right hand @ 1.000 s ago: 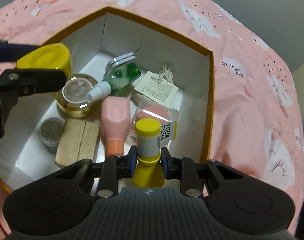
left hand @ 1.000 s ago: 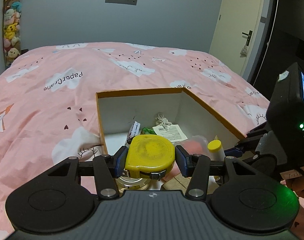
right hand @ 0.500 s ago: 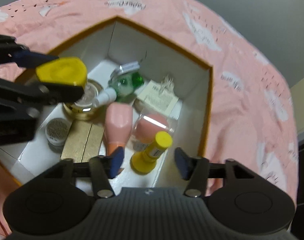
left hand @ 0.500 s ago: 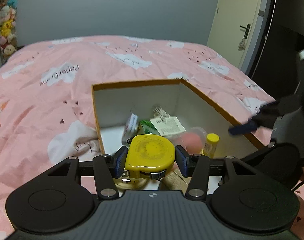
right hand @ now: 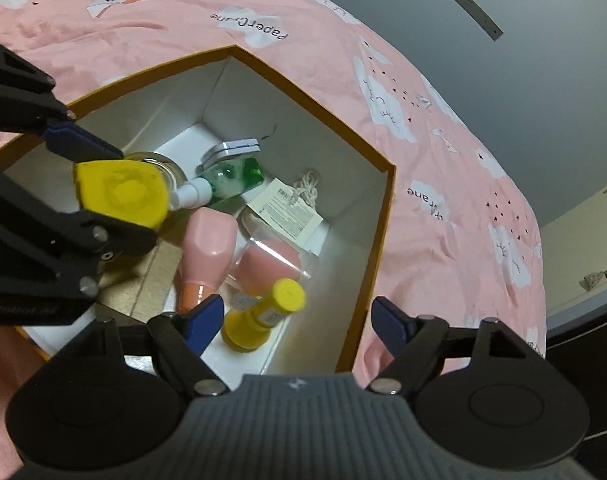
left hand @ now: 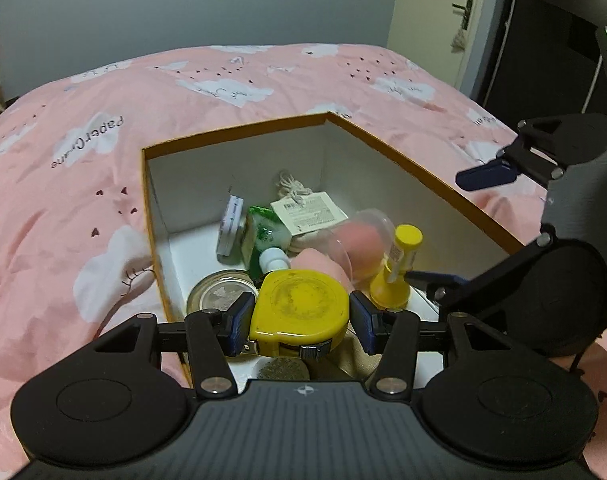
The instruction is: Organize rigid objects
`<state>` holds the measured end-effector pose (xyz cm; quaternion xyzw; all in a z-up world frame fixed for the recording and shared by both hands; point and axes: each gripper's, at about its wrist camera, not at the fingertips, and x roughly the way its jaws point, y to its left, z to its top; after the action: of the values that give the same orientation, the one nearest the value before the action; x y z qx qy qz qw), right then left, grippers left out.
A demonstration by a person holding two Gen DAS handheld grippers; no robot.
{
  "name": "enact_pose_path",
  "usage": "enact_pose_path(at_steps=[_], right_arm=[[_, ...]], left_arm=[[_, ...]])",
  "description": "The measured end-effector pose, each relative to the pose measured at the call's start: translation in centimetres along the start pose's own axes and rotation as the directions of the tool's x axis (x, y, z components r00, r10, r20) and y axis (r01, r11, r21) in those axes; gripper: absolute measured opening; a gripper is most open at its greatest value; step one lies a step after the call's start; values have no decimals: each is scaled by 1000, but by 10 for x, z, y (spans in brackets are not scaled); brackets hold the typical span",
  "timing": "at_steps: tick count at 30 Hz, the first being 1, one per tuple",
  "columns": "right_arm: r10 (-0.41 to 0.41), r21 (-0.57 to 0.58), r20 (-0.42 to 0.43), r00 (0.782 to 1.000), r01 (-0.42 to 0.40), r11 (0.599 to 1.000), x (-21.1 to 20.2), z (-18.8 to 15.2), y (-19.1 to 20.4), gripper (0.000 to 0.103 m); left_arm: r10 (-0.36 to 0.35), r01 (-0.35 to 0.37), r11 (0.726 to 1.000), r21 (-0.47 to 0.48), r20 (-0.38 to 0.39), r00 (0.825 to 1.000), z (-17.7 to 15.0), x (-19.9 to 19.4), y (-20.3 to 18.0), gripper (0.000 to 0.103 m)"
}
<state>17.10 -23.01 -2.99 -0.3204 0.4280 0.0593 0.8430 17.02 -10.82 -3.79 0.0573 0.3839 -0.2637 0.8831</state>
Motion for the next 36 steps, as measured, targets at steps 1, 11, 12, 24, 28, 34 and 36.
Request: enact_pose_path(at_steps=[1,11,12,24,28,34,36], right_arm=[[-3,2,-1,1000,3,1000,1,0,0,80],[-4,16,-5,1000,4,1000,3,-3,0,80],[-1,15,-5,1000,1,1000,3,-3,0,80],[-17,21,-4,1000,17,1000,-1,-4,-2,84],[-14,28,15,1000,14,1000,-7,-2,-3,84],[-14,53,55,998,11,999,-23,4,-4,84],[-7,85,79,997,0,996,-31,5,-7,84]], left_arm=[[-10,10,1000,6,-6,1000,0,1,-1,59],[13,-12,997,74,-13,1000,-2,6,-9,59],[15,-14,997,77,-14,1000,-2,6,-9,60],[21,-24,998,64,39,999,-2,-5,-6,82],[35,-37,999,28,82,996,1,-19,-3,82],[106,-104,994,-19,168,980,5,-45,5,82],[141,-136,990,-38,211,967,6,-57,7,82]])
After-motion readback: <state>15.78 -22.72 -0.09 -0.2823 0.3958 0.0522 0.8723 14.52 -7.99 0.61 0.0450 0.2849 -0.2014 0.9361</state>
